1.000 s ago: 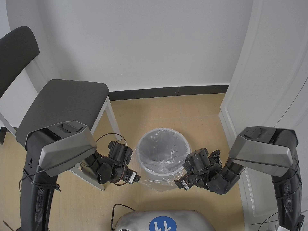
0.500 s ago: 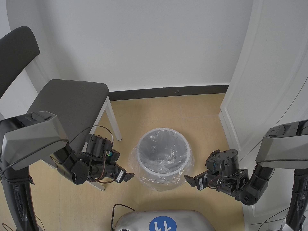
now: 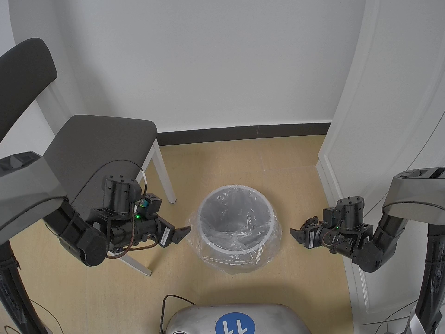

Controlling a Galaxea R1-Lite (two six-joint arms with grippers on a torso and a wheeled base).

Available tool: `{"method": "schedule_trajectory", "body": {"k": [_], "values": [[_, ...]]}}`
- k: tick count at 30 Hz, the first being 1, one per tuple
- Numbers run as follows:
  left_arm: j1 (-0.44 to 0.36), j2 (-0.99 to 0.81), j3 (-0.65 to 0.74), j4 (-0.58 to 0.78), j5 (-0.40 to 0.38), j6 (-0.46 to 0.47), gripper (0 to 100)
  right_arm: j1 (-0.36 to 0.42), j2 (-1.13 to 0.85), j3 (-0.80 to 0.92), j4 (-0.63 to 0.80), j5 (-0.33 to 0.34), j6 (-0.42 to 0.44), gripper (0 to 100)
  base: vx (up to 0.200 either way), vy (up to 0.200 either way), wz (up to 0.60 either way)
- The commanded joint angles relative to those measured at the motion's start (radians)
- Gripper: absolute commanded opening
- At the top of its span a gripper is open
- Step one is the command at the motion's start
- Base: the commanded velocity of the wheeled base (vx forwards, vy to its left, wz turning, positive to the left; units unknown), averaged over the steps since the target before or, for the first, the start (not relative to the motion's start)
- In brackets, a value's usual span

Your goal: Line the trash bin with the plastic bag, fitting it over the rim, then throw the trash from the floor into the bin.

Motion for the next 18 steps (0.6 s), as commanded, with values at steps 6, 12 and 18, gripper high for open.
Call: {"method": "schedule_trajectory", "body": {"k": [6, 12, 18], "values": [[-0.004, -0.200, 0.063, -0.138, 0.001, -0.013, 100, -0.132, 0.157, -0.184, 0.088, 0.010, 0.093, 100, 0.000, 0.000, 0.00], [0.019, -0.306, 0.069, -0.178, 0.003, -0.073, 100, -0.135, 0.048, -0.132, 0.087, -0.003, 0.088, 100, 0.000, 0.000, 0.00], [0.061, -0.356, 0.067, -0.179, 0.010, -0.072, 100, -0.133, -0.145, -0.005, 0.074, -0.020, -0.042, 100, 0.000, 0.000, 0.00]]}}
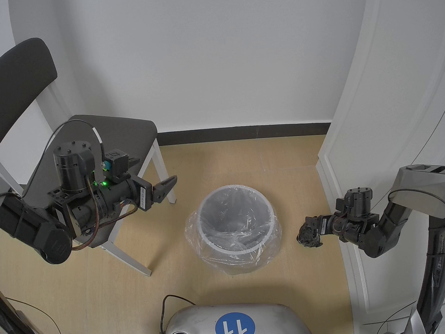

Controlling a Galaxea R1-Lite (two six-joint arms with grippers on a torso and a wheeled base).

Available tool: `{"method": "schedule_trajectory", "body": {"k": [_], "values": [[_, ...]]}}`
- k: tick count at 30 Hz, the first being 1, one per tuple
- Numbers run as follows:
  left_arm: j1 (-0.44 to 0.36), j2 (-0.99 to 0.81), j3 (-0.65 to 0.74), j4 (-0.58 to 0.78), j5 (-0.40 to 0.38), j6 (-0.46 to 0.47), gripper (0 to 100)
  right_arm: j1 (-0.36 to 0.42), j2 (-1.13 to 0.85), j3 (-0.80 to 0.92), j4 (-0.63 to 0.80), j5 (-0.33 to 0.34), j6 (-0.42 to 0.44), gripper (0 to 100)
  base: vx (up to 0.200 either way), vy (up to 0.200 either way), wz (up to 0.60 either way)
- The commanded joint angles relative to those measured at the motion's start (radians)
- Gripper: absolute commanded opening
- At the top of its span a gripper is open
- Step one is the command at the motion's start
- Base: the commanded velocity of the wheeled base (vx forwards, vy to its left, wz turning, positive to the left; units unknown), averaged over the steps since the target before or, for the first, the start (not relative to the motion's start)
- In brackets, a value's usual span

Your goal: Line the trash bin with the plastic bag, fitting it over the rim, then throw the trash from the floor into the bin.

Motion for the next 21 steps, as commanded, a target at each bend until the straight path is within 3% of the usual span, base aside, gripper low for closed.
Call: {"method": "schedule_trajectory", "body": {"k": [1, 12, 16, 21], "values": [[0.046, -0.096, 0.000, -0.007, 0.015, -0.008, 100, 0.002, -0.222, 0.125, -0.012, -0.021, -0.093, 100, 0.000, 0.000, 0.00], [0.049, -0.156, 0.037, -0.002, 0.075, -0.011, 100, 0.018, -0.517, 0.229, -0.001, -0.033, -0.159, 100, 0.000, 0.000, 0.00], [0.050, -0.240, 0.106, -0.002, 0.184, -0.072, 100, 0.019, -0.575, 0.248, 0.002, -0.089, -0.186, 100, 0.000, 0.000, 0.00], [0.052, -0.371, 0.204, -0.002, 0.212, -0.135, 100, 0.035, -0.656, 0.299, 0.007, -0.128, -0.203, 100, 0.000, 0.000, 0.00]]}}
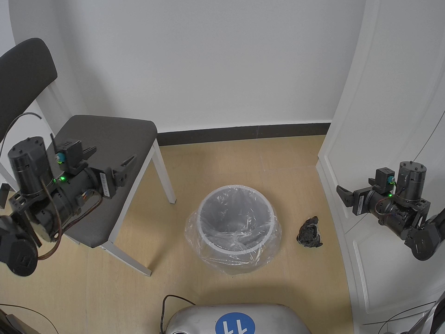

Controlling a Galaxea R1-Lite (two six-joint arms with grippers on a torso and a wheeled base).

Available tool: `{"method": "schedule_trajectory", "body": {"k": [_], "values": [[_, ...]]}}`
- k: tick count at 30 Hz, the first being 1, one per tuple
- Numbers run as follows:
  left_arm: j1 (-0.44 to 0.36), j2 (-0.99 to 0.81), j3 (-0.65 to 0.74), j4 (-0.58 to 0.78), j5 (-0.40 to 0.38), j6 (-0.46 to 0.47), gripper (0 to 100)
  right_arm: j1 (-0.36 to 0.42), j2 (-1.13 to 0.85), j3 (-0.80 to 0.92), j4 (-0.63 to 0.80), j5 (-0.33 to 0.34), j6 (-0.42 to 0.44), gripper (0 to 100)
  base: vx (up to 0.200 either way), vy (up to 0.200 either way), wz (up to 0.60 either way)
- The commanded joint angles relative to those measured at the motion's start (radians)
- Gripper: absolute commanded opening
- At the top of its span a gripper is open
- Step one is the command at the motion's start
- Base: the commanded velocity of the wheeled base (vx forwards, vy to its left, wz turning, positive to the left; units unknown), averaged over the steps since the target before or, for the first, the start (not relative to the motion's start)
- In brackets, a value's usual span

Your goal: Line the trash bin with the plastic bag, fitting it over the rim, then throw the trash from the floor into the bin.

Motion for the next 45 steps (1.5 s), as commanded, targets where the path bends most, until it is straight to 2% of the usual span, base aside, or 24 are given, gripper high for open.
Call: {"method": "schedule_trajectory", "body": {"k": [1, 2, 8, 9, 12, 14, 18, 21, 22, 23, 26, 29, 32, 35, 37, 38, 40, 44, 45], "values": [[0.002, -0.137, 0.087, 0.000, 0.026, -0.041, 100, 0.013, -0.117, 0.047, 0.004, -0.030, -0.015, 100, 0.000, 0.000, 0.00], [0.002, -0.220, 0.145, 0.007, 0.028, -0.050, 100, 0.011, -0.133, 0.072, 0.024, -0.036, -0.011, 100, 0.000, 0.000, 0.00], [0.002, -0.266, 0.156, 0.020, 0.031, -0.047, 100, -0.001, -0.049, 0.061, 0.056, -0.031, 0.049, 100, 0.000, 0.000, 0.00], [0.002, -0.269, 0.162, 0.018, 0.032, -0.046, 100, -0.004, 0.035, 0.018, 0.056, -0.033, 0.104, 100, 0.000, 0.000, 0.00], [0.004, -0.269, 0.156, 0.018, 0.037, -0.046, 100, -0.020, 0.167, -0.034, 0.056, -0.024, 0.144, 100, 0.000, 0.000, 0.00], [0.007, -0.269, 0.156, 0.018, 0.037, -0.046, 100, -0.027, 0.236, -0.066, 0.052, -0.024, 0.146, 100, 0.000, 0.000, 0.00], [0.010, -0.257, 0.163, 0.013, 0.035, -0.044, 100, -0.053, 0.446, -0.258, 0.084, 0.007, 0.143, 100, 0.000, 0.000, 0.00], [0.013, -0.251, 0.165, 0.020, 0.037, -0.044, 100, -0.083, 0.558, -0.462, 0.248, 0.054, 0.140, 100, 0.000, 0.000, 0.00], [0.013, -0.251, 0.165, 0.020, 0.037, -0.044, 100, -0.083, 0.558, -0.462, 0.248, 0.054, 0.140, 100, 0.000, 0.000, 0.00], [0.039, -0.232, 0.165, 0.016, 0.037, -0.046, 100, -0.096, 0.647, -0.643, 0.449, 0.111, 0.155, 100, 0.000, 0.000, 0.00], [0.074, -0.222, 0.156, 0.010, 0.037, -0.044, 100, -0.099, 0.730, -0.775, 0.572, 0.140, 0.200, 100, 0.000, 0.000, 0.00], [0.107, -0.222, 0.150, 0.006, 0.034, -0.044, 100, -0.099, 0.802, -0.861, 0.633, 0.147, 0.243, 100, 0.000, 0.000, 0.00], [0.116, -0.232, 0.144, 0.006, 0.034, -0.041, 100, -0.119, 0.853, -0.911, 0.658, 0.156, 0.246, 100, 0.000, 0.000, 0.00], [0.117, -0.243, 0.139, 0.006, 0.035, -0.040, 100, -0.133, 0.861, -0.965, 0.736, 0.203, 0.269, 100, 0.000, 0.000, 0.00], [0.117, -0.249, 0.139, 0.006, 0.035, -0.040, 100, -0.132, 0.864, -0.985, 0.759, 0.211, 0.287, 100, 0.000, 0.000, 0.00], [0.117, -0.260, 0.139, 0.006, 0.035, -0.038, 100, -0.132, 0.877, -1.034, 0.800, 0.219, 0.341, 100, 0.000, 0.000, 0.00], [0.117, -0.261, 0.139, 0.006, 0.035, -0.038, 100, -0.126, 0.894, -1.089, 0.840, 0.220, 0.382, 100, 0.000, 0.000, 0.00], [0.117, -0.261, 0.140, 0.006, 0.035, -0.038, 100, -0.124, 0.946, -1.154, 0.850, 0.209, 0.404, 100, 0.000, 0.000, 0.00], [0.117, -0.258, 0.139, 0.006, 0.034, -0.038, 100, -0.124, 0.994, -1.213, 0.856, 0.196, 0.417, 100, 0.000, 0.000, 0.00]]}}
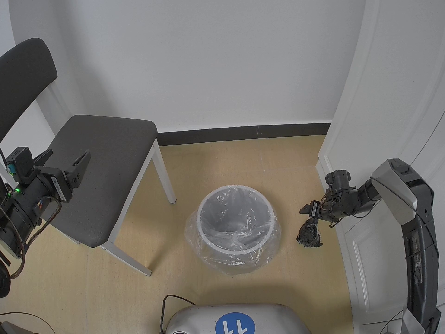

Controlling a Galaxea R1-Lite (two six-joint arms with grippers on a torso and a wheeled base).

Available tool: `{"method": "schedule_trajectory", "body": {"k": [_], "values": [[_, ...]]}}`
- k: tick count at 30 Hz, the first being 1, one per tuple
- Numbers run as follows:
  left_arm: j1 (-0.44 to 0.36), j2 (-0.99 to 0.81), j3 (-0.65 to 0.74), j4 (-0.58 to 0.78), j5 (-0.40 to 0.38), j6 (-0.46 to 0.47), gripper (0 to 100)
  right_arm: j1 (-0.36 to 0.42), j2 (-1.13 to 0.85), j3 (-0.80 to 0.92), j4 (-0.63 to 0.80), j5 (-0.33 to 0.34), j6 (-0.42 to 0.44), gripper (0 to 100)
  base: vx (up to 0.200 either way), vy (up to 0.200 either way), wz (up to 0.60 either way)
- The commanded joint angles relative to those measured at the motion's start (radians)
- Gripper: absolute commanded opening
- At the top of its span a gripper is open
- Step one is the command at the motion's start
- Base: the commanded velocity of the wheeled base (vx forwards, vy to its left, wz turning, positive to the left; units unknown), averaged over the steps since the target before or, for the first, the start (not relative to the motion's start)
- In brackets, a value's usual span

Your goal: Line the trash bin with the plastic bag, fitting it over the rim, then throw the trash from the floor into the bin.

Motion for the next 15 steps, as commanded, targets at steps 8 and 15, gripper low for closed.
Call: {"method": "schedule_trajectory", "body": {"k": [8, 15], "values": [[0.004, 0.003, -0.003, -0.001, -0.001, 0.001, 100, 0.002, 0.162, -0.162, 0.032, -0.023, 0.038, 100, 0.000, 0.000, 0.00], [0.006, -0.005, -0.001, -0.001, -0.001, 0.002, 100, 0.002, 0.202, -0.243, 0.116, -0.023, 0.050, 100, 0.000, 0.000, 0.00]]}}
